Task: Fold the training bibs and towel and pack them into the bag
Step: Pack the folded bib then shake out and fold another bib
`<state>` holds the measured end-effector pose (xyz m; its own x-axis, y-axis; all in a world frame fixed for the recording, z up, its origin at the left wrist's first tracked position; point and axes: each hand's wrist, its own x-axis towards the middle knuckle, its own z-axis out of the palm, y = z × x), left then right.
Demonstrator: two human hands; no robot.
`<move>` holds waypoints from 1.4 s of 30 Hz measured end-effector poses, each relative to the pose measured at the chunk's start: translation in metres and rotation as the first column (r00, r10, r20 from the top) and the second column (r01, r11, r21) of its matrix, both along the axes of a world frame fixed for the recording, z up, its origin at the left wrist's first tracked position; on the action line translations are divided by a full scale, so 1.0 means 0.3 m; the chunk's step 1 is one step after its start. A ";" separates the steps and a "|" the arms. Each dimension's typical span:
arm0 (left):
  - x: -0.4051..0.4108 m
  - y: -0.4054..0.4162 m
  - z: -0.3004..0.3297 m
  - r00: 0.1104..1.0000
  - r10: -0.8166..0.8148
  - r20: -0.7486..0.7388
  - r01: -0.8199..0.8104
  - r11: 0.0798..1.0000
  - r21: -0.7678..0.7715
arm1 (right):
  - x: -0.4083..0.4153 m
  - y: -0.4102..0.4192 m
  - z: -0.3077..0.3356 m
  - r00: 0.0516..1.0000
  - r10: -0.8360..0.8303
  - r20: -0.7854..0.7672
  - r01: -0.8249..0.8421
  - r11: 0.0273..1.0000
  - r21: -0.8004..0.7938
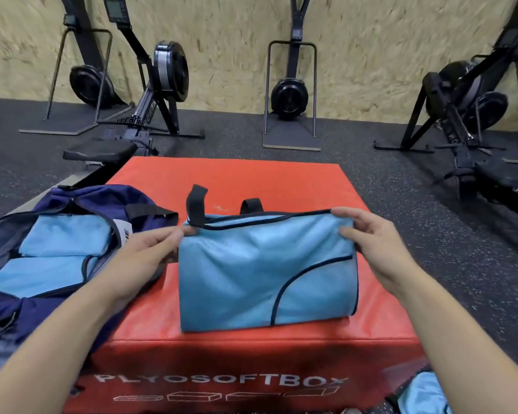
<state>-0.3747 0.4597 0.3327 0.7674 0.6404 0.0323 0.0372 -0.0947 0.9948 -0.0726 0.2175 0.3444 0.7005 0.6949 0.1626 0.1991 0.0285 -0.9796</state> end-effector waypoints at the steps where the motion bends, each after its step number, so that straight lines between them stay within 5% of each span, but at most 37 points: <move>1: 0.036 0.030 -0.047 0.999 0.028 -0.040 -0.029 0.999 -0.040 | 0.024 0.047 -0.046 0.999 -0.009 -0.040 0.007 0.999 -0.053; 5: 0.104 0.089 -0.258 0.915 0.141 -0.378 -0.101 0.987 0.125 | 0.048 0.162 -0.268 0.999 -0.024 -0.039 0.006 0.906 -0.424; 12: 0.140 0.078 -0.307 0.854 0.314 -0.416 -0.086 0.872 0.481 | 0.049 0.194 -0.332 0.968 -0.091 0.235 0.204 0.829 -0.520; 14: 0.139 0.070 -0.318 0.835 0.419 -0.356 0.001 0.646 0.763 | 0.032 0.202 -0.331 0.877 -0.052 0.478 0.334 0.781 -0.528; 16: 0.163 0.038 -0.324 0.888 0.407 -0.215 0.044 0.390 0.920 | -0.024 0.240 -0.332 0.663 0.011 0.749 0.429 0.814 -0.392; 19: 0.218 -0.015 -0.378 0.933 0.271 -0.237 0.167 0.257 0.952 | -0.196 0.331 -0.343 0.511 0.140 0.848 0.222 0.932 -0.288; 23: 0.229 -0.010 -0.460 0.886 0.291 -0.360 0.262 0.326 0.908 | -0.360 0.405 -0.442 0.387 0.389 0.836 0.123 0.876 -0.465; 28: 0.218 0.006 -0.482 0.837 0.364 -0.409 0.252 0.406 0.878 | -0.290 0.377 -0.482 0.530 0.518 0.672 0.136 0.730 -0.670; 35: 0.212 0.014 -0.476 0.799 0.403 -0.446 0.297 0.380 0.876 | -0.006 0.189 -0.442 0.643 0.355 0.678 0.466 0.521 -0.715; 38: 0.251 -0.032 -0.419 0.791 0.434 -0.431 0.309 0.324 0.894 | -0.074 0.230 -0.414 0.559 0.306 0.771 0.480 0.639 -0.601; 42: 0.306 -0.178 -0.408 0.859 0.328 -0.394 0.257 0.389 0.885 | -0.317 0.333 -0.430 0.601 0.400 0.691 0.154 0.791 -0.592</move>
<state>-0.2830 0.4064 0.2103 0.8382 0.4724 0.2725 0.4480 -0.8814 0.1498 -0.1676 0.3175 0.2155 0.4005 0.9055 0.1404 0.8921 -0.3504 -0.2852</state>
